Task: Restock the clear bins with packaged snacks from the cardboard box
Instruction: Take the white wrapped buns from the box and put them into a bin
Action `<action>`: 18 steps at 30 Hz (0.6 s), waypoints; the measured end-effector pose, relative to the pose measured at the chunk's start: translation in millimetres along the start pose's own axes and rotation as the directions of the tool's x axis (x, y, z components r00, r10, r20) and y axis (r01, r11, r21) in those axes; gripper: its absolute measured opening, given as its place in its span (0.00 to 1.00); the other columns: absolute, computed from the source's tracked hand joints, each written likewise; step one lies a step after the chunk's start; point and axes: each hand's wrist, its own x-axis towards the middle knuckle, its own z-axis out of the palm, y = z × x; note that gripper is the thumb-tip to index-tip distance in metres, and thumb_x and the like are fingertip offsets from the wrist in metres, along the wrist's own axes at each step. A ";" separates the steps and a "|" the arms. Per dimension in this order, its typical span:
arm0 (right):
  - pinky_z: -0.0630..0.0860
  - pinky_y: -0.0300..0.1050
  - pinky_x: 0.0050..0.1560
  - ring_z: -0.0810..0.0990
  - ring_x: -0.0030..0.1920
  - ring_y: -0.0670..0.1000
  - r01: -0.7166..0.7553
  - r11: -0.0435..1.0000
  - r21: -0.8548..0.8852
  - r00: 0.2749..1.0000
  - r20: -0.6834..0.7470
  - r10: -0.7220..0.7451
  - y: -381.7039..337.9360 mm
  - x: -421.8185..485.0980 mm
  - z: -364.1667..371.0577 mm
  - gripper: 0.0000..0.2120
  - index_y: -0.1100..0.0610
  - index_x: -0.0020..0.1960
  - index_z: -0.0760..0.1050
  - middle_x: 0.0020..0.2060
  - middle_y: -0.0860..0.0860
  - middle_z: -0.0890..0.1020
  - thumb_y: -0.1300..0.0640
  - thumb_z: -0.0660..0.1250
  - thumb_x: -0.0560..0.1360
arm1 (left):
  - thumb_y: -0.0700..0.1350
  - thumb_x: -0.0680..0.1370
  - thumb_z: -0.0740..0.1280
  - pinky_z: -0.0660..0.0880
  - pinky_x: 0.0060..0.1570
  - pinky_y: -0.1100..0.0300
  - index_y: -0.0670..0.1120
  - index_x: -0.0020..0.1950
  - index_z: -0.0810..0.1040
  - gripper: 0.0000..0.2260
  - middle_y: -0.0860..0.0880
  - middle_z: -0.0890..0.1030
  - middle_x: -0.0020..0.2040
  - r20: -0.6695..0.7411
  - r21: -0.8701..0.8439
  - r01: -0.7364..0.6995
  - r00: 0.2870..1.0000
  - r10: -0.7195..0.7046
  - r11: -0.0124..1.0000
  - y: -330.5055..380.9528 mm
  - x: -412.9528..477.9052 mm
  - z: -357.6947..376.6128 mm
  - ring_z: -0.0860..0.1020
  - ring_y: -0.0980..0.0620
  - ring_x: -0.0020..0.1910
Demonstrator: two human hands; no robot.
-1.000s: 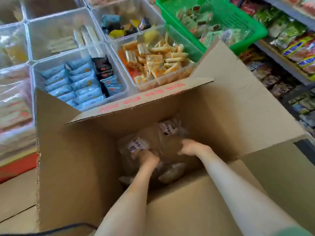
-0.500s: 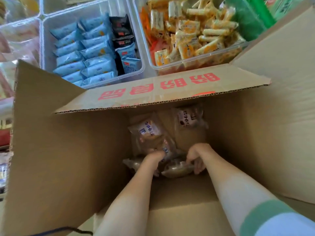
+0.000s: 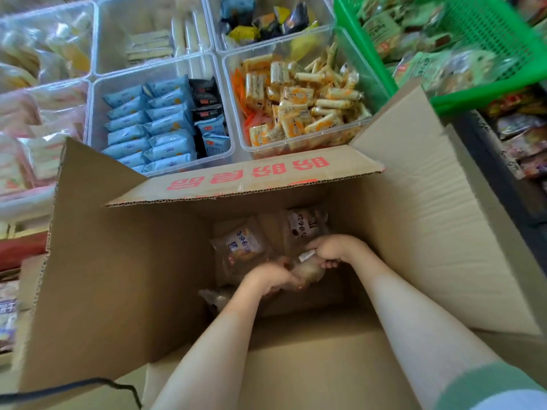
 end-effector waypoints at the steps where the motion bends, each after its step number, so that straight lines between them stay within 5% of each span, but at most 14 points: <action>1: 0.63 0.39 0.26 0.67 0.27 0.48 0.043 0.999 0.015 0.999 -0.028 -0.043 -0.7 -8.5 -4.1 0.22 0.60 0.68 0.69 0.31 0.53 0.72 0.69 0.53 0.76 | 0.48 0.74 0.71 0.72 0.52 0.60 0.49 0.72 0.65 0.28 0.47 0.73 0.66 -0.052 0.083 -0.051 0.997 0.056 0.995 2.2 -6.9 5.4 0.73 0.50 0.57; 4: 0.64 0.41 0.27 0.68 0.27 0.49 0.133 0.985 0.113 0.980 -0.164 -0.114 -8.9 -32.3 -10.1 0.10 0.63 0.47 0.75 0.30 0.54 0.71 0.68 0.55 0.75 | 0.46 0.78 0.66 0.71 0.62 0.55 0.48 0.73 0.64 0.24 0.44 0.72 0.68 -0.257 0.155 -0.161 0.946 0.197 0.975 10.6 -36.7 18.9 0.73 0.45 0.63; 6: 0.65 0.40 0.28 0.68 0.27 0.49 0.173 0.974 0.148 0.963 -0.234 -0.135 -16.2 -52.1 -12.1 0.09 0.62 0.43 0.75 0.29 0.54 0.72 0.67 0.57 0.77 | 0.45 0.81 0.62 0.69 0.64 0.54 0.47 0.74 0.65 0.21 0.42 0.73 0.67 -0.384 0.144 -0.201 0.891 0.241 0.969 13.5 -61.9 26.8 0.73 0.43 0.65; 10: 0.65 0.40 0.30 0.69 0.30 0.48 0.428 0.884 0.186 0.866 -0.365 -0.343 -20.9 -109.8 -17.0 0.09 0.63 0.53 0.78 0.31 0.52 0.73 0.61 0.61 0.78 | 0.44 0.82 0.58 0.70 0.61 0.54 0.48 0.73 0.67 0.19 0.43 0.76 0.65 -0.583 0.140 -0.266 0.756 0.297 0.954 15.7 -113.4 30.6 0.74 0.44 0.63; 14: 0.72 0.45 0.44 0.75 0.45 0.49 0.641 0.760 0.111 0.702 -0.484 -0.522 -15.7 -157.4 -13.0 0.14 0.53 0.49 0.76 0.45 0.52 0.79 0.43 0.69 0.72 | 0.46 0.81 0.58 0.71 0.55 0.55 0.52 0.68 0.72 0.16 0.44 0.80 0.59 -0.684 0.330 -0.240 0.606 0.406 0.913 14.4 -166.2 21.7 0.76 0.43 0.58; 18: 0.71 0.41 0.57 0.77 0.55 0.46 0.842 0.511 0.174 0.508 -0.574 -0.642 -18.8 -191.5 5.7 0.12 0.56 0.56 0.76 0.52 0.51 0.80 0.50 0.66 0.76 | 0.49 0.81 0.59 0.73 0.53 0.54 0.52 0.61 0.77 0.11 0.46 0.81 0.54 -0.707 0.374 -0.232 0.554 0.438 0.898 11.4 -227.8 4.5 0.78 0.45 0.55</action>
